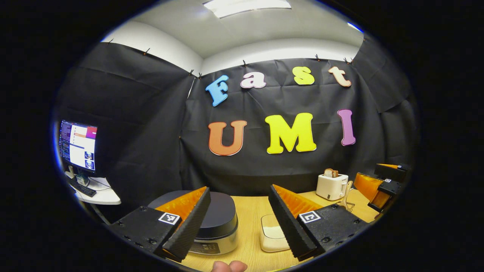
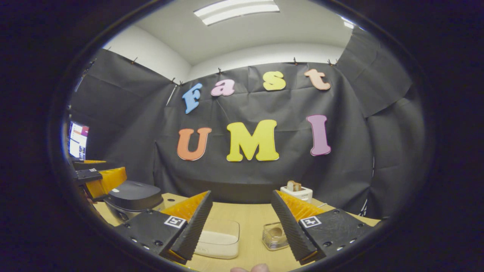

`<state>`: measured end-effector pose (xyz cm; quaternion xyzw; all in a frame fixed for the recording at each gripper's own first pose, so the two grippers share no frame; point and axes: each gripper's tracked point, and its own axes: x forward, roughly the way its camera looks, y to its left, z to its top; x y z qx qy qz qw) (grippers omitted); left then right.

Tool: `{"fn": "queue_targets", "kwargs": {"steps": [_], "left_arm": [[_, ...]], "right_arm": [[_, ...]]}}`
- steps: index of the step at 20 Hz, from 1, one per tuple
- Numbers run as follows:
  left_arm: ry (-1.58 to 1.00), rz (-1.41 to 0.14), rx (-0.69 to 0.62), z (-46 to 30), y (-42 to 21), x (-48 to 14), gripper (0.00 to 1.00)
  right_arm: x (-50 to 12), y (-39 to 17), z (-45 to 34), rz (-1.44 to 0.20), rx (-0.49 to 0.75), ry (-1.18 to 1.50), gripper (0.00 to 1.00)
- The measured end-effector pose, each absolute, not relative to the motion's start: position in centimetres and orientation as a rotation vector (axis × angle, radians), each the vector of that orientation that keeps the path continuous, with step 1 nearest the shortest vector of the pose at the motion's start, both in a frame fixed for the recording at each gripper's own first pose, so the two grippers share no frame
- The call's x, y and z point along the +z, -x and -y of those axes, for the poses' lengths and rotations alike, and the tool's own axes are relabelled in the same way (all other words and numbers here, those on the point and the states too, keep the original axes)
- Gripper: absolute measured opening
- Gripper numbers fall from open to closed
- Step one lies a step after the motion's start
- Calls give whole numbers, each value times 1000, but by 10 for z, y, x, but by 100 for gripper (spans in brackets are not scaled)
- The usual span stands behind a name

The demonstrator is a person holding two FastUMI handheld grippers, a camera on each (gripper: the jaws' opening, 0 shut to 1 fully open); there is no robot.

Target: Close the left gripper, press the button to open the rice cooker; take a wooden spoon from the chopstick holder with the right hand, scoop a spoonful of rice and pour it into the rice cooker, then put the wooden spoon back into the chopstick holder.

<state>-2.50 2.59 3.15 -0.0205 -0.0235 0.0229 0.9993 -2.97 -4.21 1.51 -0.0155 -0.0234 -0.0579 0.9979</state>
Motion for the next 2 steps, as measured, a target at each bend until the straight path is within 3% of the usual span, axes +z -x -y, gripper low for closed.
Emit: {"fn": "queue_targets", "kwargs": {"steps": [2], "left_arm": [[57, 37, 55, -30, 23, 28, 98]], "right_arm": [[18, 31, 44, 59, -125, 41, 94]]}}
